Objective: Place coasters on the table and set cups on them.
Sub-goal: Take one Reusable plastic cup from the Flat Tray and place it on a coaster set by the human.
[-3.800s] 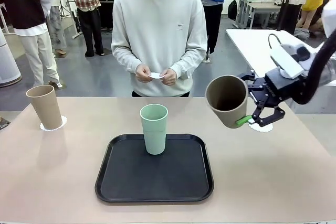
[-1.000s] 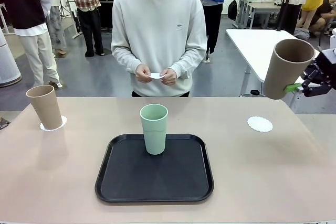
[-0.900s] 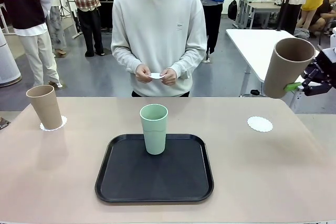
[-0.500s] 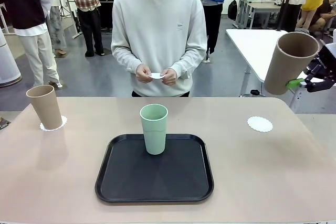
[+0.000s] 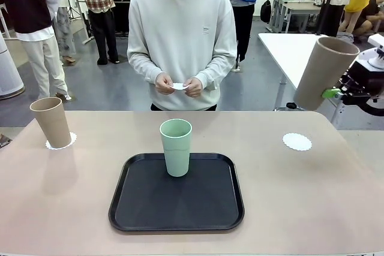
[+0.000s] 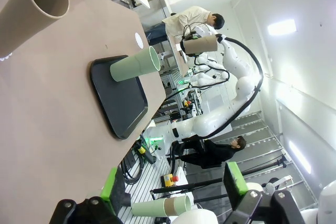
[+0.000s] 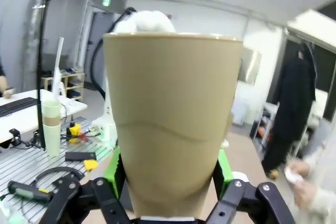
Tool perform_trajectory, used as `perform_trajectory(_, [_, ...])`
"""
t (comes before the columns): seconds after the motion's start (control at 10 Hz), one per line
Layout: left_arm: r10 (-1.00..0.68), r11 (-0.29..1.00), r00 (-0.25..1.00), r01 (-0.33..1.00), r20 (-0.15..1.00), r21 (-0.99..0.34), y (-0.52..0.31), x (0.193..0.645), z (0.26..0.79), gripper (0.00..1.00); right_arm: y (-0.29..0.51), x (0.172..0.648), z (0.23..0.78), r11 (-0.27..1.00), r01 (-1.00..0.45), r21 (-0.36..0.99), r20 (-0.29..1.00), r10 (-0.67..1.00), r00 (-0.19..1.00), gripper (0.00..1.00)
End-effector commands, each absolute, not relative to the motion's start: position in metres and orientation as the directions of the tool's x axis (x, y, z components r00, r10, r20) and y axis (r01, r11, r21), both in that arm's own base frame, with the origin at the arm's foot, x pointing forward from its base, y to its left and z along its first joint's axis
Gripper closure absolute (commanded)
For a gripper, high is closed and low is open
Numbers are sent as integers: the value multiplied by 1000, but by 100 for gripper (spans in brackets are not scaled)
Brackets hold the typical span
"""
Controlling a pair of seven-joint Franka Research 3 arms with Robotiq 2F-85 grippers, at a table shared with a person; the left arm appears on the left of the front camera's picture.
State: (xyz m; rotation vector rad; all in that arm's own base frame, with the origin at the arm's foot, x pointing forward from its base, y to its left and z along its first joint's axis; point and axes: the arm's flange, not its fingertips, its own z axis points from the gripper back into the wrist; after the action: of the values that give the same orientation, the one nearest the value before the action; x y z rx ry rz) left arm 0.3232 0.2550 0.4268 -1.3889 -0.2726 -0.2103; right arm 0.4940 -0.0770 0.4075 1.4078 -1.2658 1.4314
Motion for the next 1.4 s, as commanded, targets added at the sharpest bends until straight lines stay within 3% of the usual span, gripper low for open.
perform_trajectory(0.0, [16,165,948,310,317,-936,256,322,429,0,-106,512,401,-122,-992,-41,998,-46,-36,18])
perform_trajectory(0.3, [16,165,948,310,317,-936,256,322,429,0,-127,511,380,104,-994,23,987,153,39,18])
perform_trajectory(0.5, [16,165,948,310,317,-936,256,322,429,0,-135,508,376,147,-989,29,980,192,57,18])
perform_trajectory(0.7, [16,165,948,310,317,-936,256,322,429,0,-139,508,373,127,-992,9,992,121,24,18])
perform_trajectory(0.8, [16,165,948,310,317,-936,256,322,429,0,-139,507,374,32,-999,-2,1000,1,-2,18])
perform_trajectory(0.9, [16,165,948,310,317,-936,256,322,429,0,-147,512,369,136,-991,2,982,187,28,18])
perform_trajectory(1.3, [16,165,948,310,317,-936,256,322,429,0,-147,512,369,136,-991,2,982,187,28,18])
